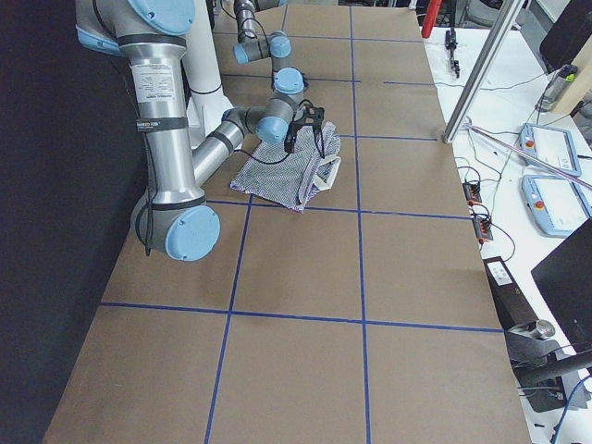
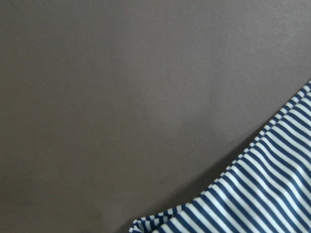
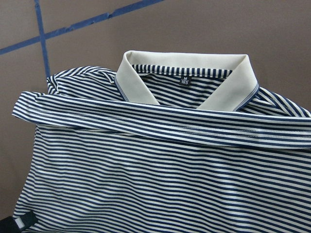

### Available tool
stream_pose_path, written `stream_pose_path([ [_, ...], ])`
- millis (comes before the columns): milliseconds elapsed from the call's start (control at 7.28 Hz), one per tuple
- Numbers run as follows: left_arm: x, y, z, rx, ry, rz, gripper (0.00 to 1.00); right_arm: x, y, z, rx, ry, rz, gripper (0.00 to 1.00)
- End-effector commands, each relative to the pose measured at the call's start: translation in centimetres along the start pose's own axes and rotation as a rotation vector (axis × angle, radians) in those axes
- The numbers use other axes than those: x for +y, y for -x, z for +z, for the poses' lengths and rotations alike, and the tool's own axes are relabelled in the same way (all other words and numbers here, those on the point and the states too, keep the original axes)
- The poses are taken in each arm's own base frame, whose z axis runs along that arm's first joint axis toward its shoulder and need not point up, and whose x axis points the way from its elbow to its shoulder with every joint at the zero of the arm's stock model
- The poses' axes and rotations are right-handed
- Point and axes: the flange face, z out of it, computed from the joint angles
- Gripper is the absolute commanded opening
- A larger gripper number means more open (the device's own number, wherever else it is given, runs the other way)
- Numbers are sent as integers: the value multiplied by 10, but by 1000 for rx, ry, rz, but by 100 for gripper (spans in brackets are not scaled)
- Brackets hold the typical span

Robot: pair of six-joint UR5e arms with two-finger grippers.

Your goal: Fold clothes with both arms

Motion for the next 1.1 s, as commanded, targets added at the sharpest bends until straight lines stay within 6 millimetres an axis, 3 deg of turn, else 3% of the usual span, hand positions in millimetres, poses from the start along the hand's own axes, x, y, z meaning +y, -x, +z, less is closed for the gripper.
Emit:
stream_pose_path([
  [0, 2, -2, -6, 12, 3, 10, 0, -1, 0, -2, -2, -3, 2, 100],
  [275, 1, -4, -13, 23, 5, 12, 0, -6, -2, -4, -1, -12, 13, 100],
  [412, -13, -7, -22, 37, -11, -3, 0, -7, -3, -6, -2, -16, 15, 100],
  [961, -127, -16, -46, 48, -154, -20, 0, -24, -9, -18, -3, -50, 40, 100],
])
